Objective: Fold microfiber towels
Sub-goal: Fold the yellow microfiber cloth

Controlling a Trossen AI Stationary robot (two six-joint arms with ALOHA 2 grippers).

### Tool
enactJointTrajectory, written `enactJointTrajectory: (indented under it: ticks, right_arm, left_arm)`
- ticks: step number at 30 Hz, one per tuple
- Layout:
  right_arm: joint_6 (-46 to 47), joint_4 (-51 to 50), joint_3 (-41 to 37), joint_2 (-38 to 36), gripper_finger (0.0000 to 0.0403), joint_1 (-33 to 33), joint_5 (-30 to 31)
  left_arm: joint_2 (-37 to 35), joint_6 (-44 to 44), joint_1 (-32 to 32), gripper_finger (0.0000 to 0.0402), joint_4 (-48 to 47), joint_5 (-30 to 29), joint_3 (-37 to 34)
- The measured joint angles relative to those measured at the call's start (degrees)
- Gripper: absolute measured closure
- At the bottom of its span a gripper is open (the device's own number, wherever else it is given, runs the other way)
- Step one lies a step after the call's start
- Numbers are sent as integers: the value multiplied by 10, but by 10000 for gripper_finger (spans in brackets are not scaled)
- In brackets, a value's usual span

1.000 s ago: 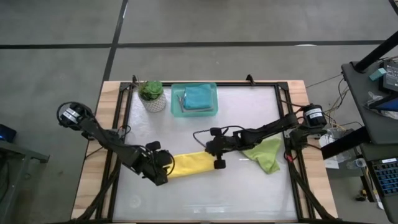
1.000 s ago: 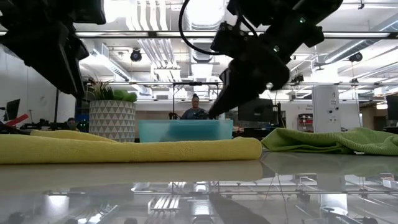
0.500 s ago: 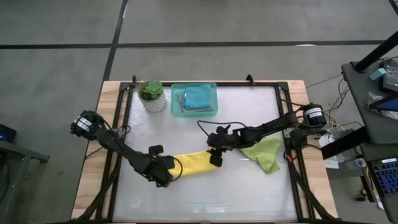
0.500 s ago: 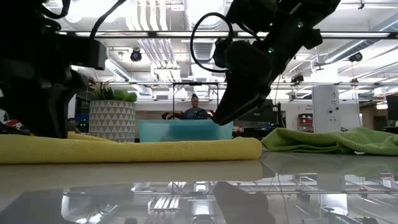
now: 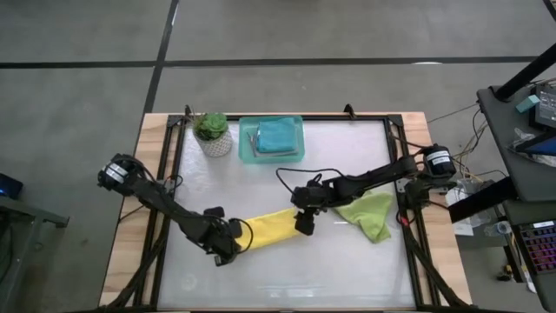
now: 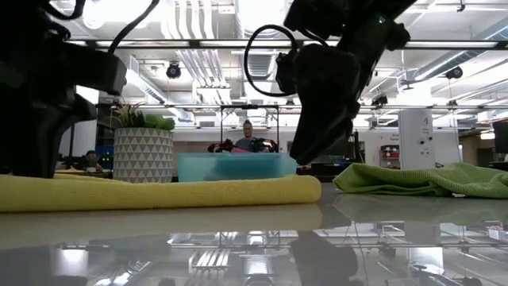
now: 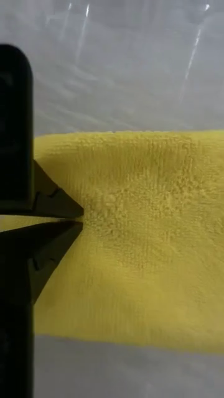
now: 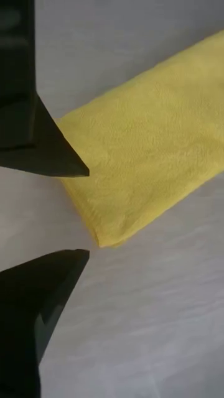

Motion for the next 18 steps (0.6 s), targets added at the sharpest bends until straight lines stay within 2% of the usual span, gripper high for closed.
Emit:
enactJointTrajectory:
  ticks: [5,9,16,18]
  right_arm:
    - [19,-14,9,0,209,1,-2]
    - [71,-17,9,0,209,4,-15]
    - [138,-17,3,0,209,15,-17]
    - [148,-17,2,0,209,14,-16]
  left_arm:
    - [-32,0,-1,396,-42,8,10]
    - [-60,1,-11,396,-31,12,10]
    - [-49,3,-32,396,74,-15,-29]
    - [-44,-3,-34,396,77,-15,-40]
